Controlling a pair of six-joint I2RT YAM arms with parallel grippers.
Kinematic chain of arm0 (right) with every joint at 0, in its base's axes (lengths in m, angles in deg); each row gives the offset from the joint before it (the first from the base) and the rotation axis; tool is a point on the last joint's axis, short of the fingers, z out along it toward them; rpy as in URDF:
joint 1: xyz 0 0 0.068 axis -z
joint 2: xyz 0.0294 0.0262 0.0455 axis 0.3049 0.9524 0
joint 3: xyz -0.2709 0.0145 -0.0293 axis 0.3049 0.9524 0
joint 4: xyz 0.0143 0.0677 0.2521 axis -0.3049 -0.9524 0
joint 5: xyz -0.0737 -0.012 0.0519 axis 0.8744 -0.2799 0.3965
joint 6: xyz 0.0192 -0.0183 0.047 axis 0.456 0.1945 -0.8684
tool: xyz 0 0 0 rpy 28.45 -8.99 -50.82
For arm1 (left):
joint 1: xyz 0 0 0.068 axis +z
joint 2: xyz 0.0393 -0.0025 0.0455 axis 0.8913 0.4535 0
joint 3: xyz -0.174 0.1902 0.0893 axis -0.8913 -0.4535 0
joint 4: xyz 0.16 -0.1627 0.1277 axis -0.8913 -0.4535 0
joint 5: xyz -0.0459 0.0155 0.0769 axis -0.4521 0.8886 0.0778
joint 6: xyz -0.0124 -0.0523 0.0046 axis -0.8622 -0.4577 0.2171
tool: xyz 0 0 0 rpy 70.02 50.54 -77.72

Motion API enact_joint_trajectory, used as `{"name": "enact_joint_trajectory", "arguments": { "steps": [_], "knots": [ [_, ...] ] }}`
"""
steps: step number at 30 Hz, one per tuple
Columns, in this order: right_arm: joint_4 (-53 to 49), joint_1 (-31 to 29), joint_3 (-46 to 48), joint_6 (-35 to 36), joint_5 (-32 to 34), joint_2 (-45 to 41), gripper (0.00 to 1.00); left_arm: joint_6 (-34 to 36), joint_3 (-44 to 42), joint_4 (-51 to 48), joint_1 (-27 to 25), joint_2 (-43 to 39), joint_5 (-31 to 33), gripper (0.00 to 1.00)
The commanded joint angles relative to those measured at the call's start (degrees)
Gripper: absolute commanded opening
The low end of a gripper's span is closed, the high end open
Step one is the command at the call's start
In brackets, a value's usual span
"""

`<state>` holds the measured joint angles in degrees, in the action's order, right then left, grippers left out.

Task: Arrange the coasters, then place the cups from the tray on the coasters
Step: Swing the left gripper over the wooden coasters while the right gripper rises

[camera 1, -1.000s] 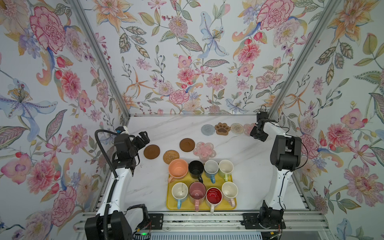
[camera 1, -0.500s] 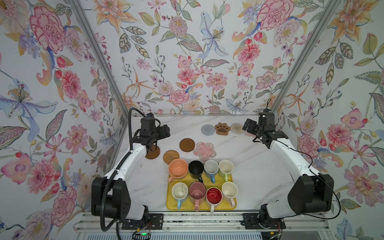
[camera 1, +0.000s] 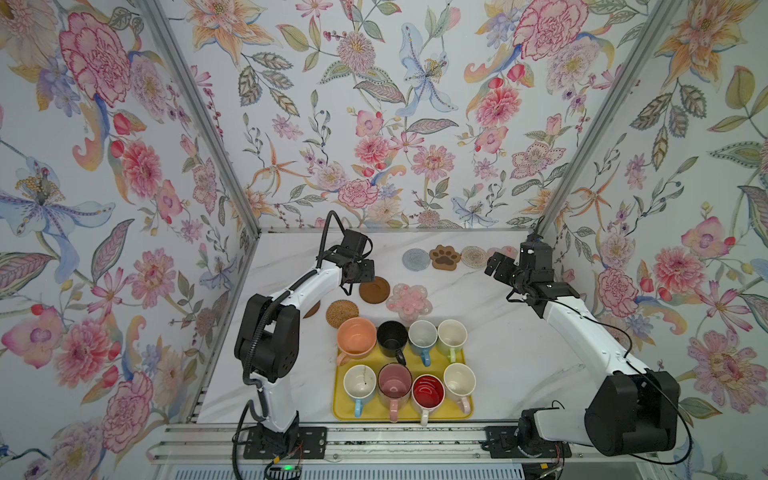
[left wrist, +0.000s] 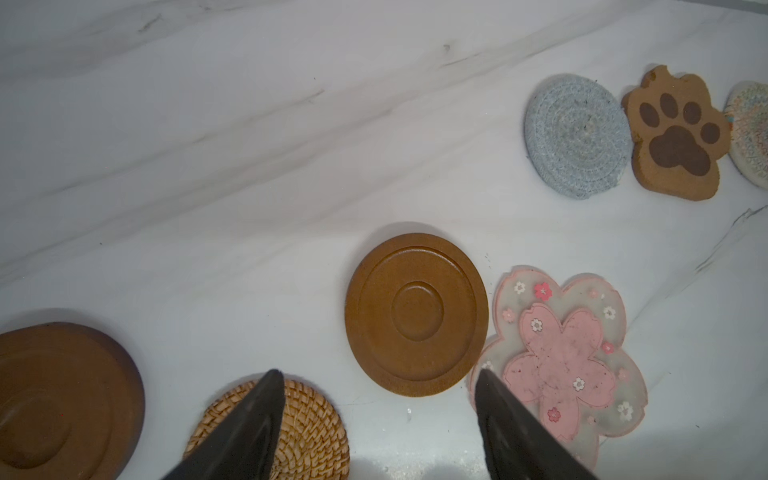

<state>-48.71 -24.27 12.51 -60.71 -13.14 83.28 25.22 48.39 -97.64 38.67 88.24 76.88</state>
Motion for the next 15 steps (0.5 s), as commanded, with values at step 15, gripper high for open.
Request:
{"name": "enact_joint_trajectory", "arguments": {
  "steps": [15],
  "knots": [
    [-1.29, -0.12, 1.83, -1.65, -0.95, -2.19, 0.99, -0.3, 7.73, -5.17, -1.47, 11.23, 4.44, 0.72]
  ]
}}
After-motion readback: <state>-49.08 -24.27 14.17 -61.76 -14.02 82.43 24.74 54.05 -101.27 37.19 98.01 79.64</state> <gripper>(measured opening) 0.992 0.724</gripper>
